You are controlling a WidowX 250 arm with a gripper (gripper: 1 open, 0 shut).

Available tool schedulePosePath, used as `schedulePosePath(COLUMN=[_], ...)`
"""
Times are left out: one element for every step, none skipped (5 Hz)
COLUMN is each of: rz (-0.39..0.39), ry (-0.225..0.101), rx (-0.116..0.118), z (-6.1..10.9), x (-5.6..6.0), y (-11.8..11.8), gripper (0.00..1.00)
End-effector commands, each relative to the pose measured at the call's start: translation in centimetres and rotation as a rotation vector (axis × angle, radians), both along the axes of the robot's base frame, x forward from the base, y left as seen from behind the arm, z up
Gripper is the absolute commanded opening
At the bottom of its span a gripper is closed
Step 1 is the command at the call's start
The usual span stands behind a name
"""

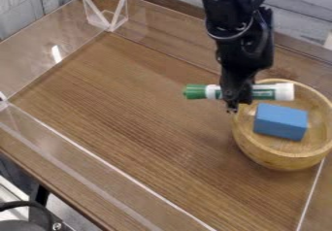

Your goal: Put the green marker in the brown bowl

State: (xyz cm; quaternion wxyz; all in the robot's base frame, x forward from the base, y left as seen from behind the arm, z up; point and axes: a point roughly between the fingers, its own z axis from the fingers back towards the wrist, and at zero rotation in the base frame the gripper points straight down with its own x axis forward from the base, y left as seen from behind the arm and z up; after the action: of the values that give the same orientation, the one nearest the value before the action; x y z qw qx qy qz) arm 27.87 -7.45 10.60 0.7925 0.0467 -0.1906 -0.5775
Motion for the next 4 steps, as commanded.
schedulePosePath(rz=[-0.012,-0.016,-0.020,-0.025], ry=[-0.065,-0.066,-0.066,-0.067], rx=[-0.017,-0.021,-0.024,-0.027], z=[1.68,1.71,1.69,1.67], x=[0.46,0.42,0.41,0.42], y=[-0.38,-0.56,-0.72,-0.88], gripper=[0.00,0.00,0.00,0.00])
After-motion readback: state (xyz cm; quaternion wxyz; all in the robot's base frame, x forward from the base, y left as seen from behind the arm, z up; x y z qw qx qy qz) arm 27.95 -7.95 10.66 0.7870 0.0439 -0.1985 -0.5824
